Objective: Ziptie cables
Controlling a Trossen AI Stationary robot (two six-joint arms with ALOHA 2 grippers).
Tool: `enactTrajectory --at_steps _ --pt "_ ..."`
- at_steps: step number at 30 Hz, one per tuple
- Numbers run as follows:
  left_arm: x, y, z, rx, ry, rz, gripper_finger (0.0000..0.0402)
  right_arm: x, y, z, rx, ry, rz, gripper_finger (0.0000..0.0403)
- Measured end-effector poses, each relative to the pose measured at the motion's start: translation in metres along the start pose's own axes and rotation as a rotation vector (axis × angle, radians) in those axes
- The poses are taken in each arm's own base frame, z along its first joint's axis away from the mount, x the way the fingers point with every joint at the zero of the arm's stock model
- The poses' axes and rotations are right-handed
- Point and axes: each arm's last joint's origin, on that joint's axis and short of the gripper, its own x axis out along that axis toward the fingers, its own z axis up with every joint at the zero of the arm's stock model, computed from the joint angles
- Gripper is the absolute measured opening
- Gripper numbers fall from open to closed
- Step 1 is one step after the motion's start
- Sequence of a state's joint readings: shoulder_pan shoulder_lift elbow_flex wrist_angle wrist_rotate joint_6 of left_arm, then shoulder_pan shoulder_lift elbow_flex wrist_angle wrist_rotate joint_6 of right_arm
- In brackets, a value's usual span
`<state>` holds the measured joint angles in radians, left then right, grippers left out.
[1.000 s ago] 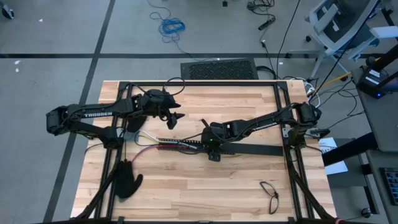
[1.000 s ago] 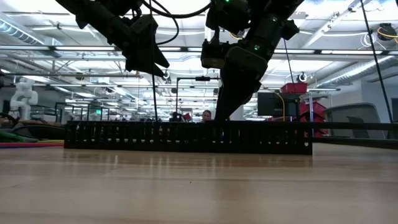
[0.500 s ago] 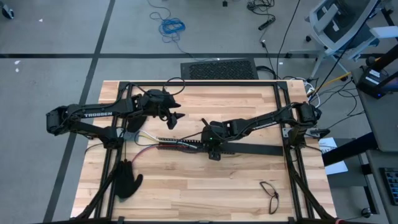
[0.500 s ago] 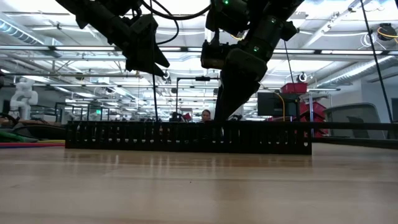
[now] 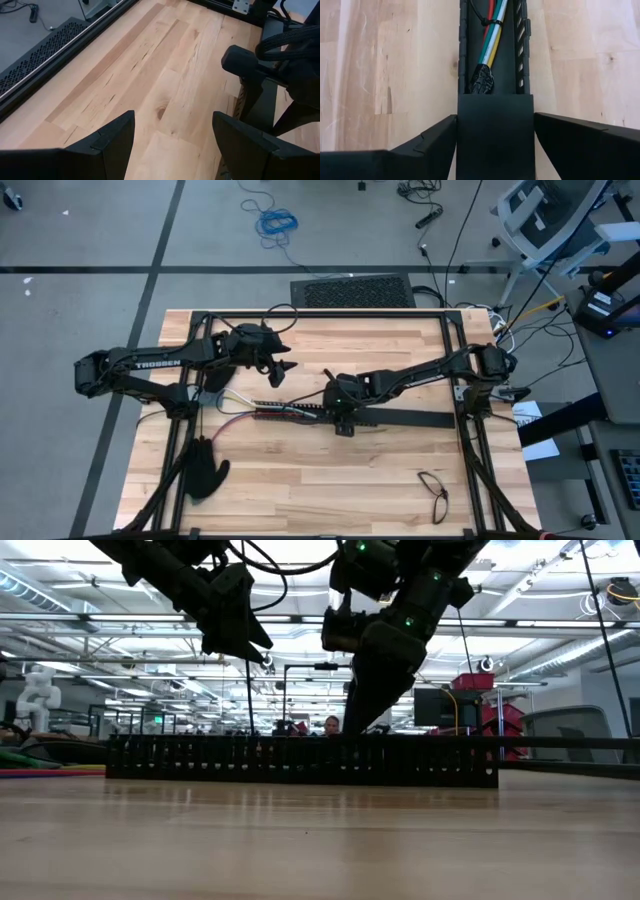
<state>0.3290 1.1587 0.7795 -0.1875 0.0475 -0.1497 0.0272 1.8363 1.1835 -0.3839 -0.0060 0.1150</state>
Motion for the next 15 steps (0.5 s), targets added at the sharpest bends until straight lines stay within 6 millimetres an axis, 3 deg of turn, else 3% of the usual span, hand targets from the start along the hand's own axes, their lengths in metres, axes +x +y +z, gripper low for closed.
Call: enactTrajectory --at_steps 4,15 --pt "0.0 0.0 -0.0001 0.0 0.001 0.0 0.0262 0.01 -0.0018 -0.0019 0.017 0.017 0.018 0.0267" --pt "0.0 -0.0023 0.0033 0.005 -0.034 -0.025 0.0262 0.0098 -0.0049 -0.0015 0.022 0.018 0.036 0.0253"
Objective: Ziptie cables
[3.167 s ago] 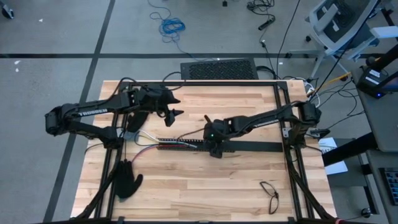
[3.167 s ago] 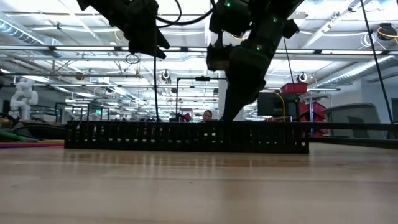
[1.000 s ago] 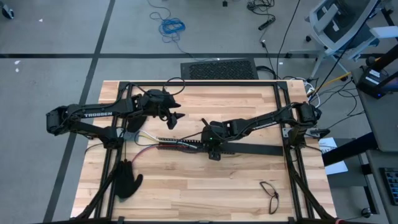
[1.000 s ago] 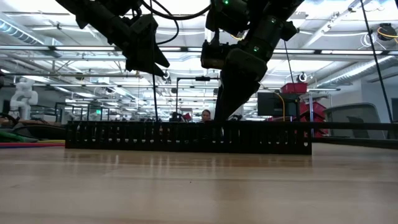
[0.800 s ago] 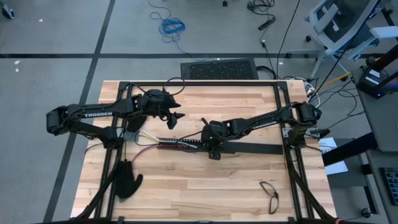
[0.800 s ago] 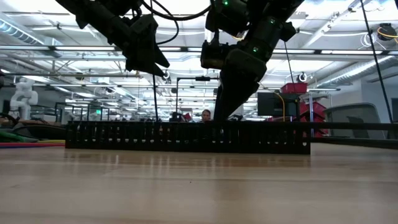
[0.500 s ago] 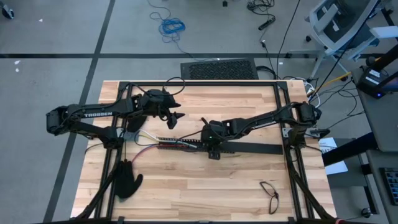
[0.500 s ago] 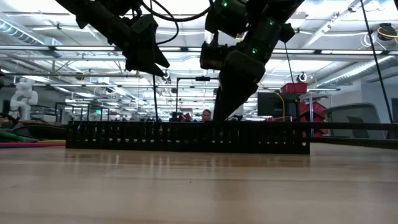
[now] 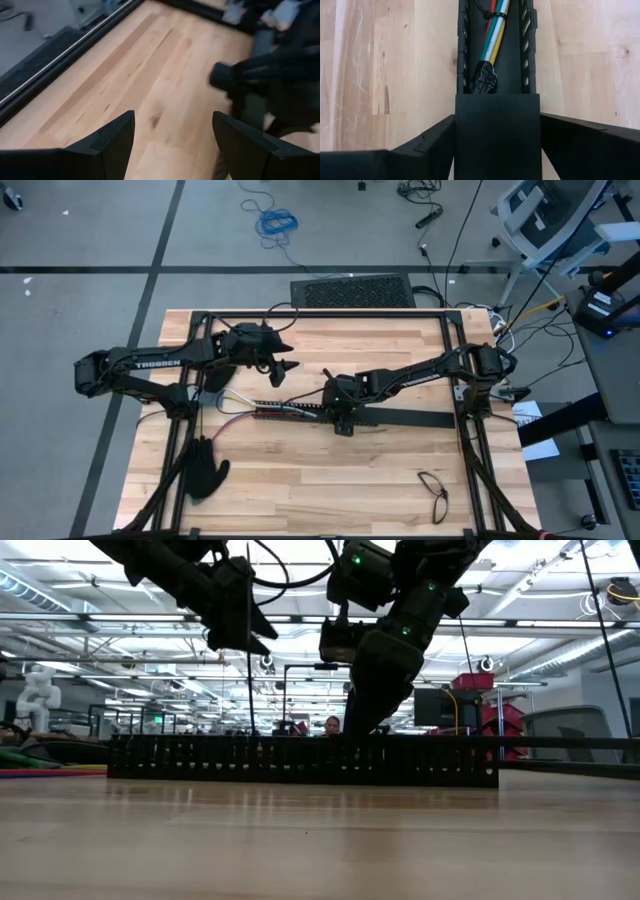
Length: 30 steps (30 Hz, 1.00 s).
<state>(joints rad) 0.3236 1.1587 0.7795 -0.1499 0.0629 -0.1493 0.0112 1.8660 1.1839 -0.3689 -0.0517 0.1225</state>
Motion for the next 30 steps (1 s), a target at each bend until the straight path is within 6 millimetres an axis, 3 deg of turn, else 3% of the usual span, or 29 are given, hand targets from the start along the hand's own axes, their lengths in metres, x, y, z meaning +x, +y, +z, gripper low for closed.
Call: enactTrajectory --at_steps 11,13,18,22,25,30 --pt "0.016 -0.014 -0.011 -0.007 0.049 -0.118 0.0262 -0.001 -0.003 0.0 0.002 0.0 -0.005 0.0245" --pt "0.02 -0.016 -0.022 -0.054 0.025 -0.172 0.0262 -0.001 -0.004 0.0 -0.007 0.001 -0.007 0.0246" --pt "0.014 -0.011 -0.076 -0.273 0.125 -0.216 0.0262 -0.001 -0.007 0.001 -0.018 -0.001 -0.01 0.0247" --pt "-0.005 -0.014 -0.087 -0.324 0.032 -0.243 0.0254 -0.001 -0.007 0.001 -0.018 -0.001 -0.011 0.0247" --pt "-0.008 -0.016 -0.101 -0.227 0.071 -0.194 0.0217 -0.001 -0.007 0.001 -0.017 -0.001 -0.011 0.0247" --pt "0.001 -0.018 -0.116 -0.082 0.063 -0.167 0.0103 -0.001 -0.009 0.001 -0.012 -0.003 -0.011 0.0247"
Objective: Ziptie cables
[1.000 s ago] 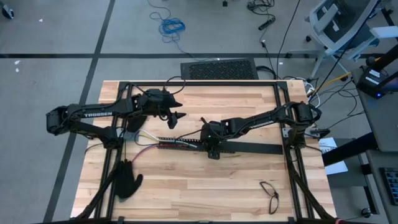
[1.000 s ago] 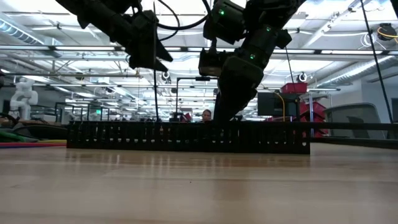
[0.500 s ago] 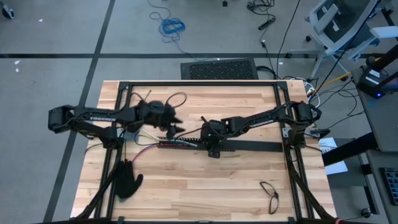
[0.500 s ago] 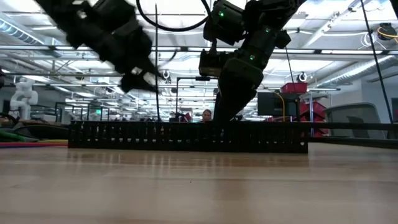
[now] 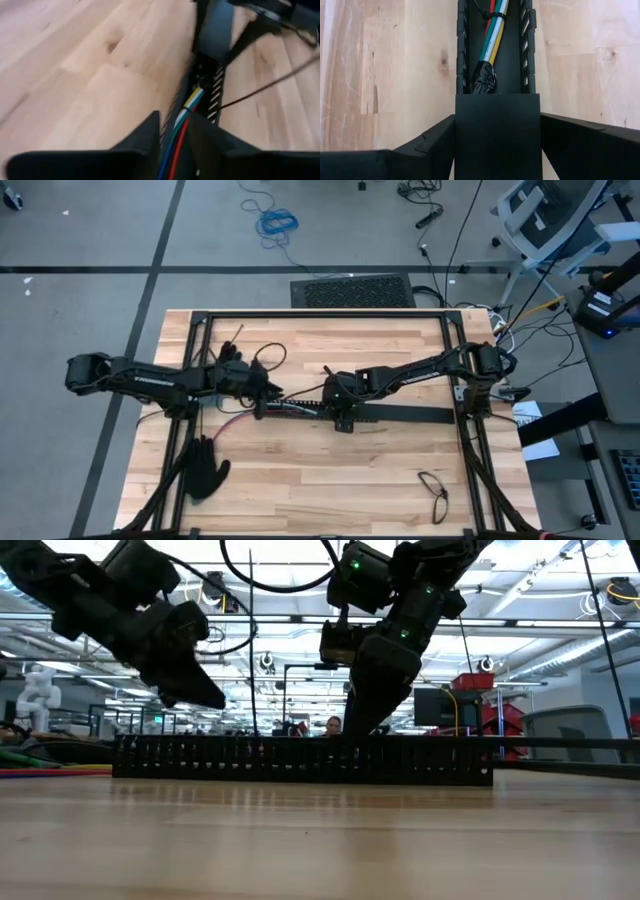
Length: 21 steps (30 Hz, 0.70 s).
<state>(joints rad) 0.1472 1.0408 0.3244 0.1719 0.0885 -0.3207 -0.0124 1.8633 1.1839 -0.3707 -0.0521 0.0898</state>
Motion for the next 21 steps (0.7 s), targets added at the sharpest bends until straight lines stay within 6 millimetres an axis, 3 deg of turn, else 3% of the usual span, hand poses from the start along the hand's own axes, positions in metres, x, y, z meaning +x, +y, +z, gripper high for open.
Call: enactTrajectory --at_steps 4,8,11,17,21 --pt "0.008 -0.003 -0.003 0.25 0.022 -0.033 0.0041 0.0 -0.001 0.0 0.003 -0.001 -0.001 0.0247" --pt "0.015 -0.005 -0.01 0.515 0.08 -0.096 0.0038 0.0 -0.001 0.0 0.019 -0.001 -0.001 0.0247" --pt "0.017 -0.009 0.002 0.579 0.042 -0.104 0.0056 0.0 -0.001 0.0 0.03 -0.001 0.0 0.0247" --pt "0.016 -0.009 0.025 0.514 -0.015 -0.082 0.0119 0.0 -0.001 0.0 0.031 -0.002 0.0 0.0247" --pt "0.02 -0.009 0.023 0.509 0.013 -0.096 0.0166 0.0 -0.001 0.0 0.031 -0.002 0.0 0.0247"
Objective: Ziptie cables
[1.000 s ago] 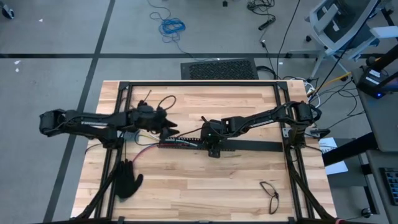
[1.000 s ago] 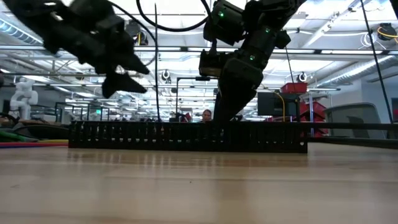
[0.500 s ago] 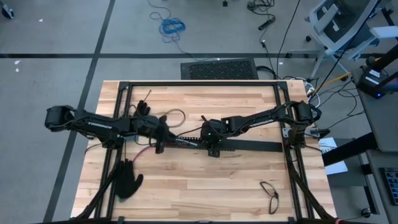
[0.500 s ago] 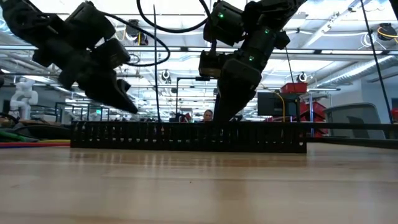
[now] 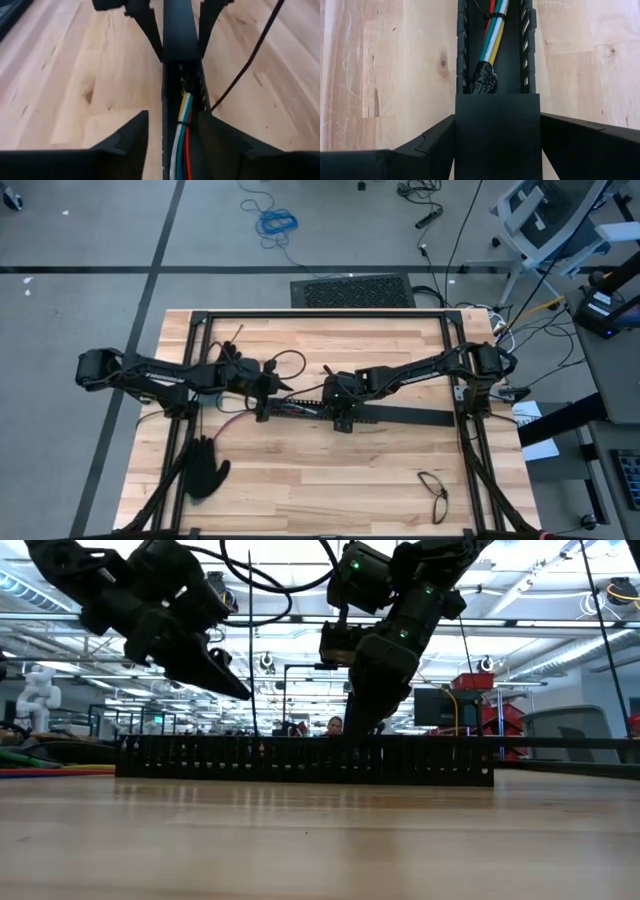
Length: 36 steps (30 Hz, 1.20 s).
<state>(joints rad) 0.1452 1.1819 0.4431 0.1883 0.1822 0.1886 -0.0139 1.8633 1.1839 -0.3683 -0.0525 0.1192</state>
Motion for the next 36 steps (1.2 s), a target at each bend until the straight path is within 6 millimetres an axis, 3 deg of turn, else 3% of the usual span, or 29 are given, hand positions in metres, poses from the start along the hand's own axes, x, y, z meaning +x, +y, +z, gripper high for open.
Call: enactTrajectory --at_steps 7,11,24,30,36 --pt "0.013 0.0 -0.004 -0.004 0.004 -0.012 0.0228 0.0 0.0 0.0 0.0 0.0 0.0 0.0247" --pt "0.014 0.0 0.006 -0.013 -0.037 -0.046 0.0245 0.0 0.0 0.0 0.0 -0.001 0.001 0.0247" --pt "0.035 -0.014 0.002 0.069 -0.043 -0.171 0.0249 0.0 0.0 0.0 0.0 -0.001 0.001 0.0247" --pt "0.045 -0.008 -0.002 0.057 -0.032 -0.145 0.0249 0.0 0.0 0.0 0.0 -0.001 0.001 0.0247" --pt "0.057 0.0 0.008 0.059 -0.042 -0.128 0.0249 0.0 0.0 0.0 -0.001 -0.002 0.001 0.0247"
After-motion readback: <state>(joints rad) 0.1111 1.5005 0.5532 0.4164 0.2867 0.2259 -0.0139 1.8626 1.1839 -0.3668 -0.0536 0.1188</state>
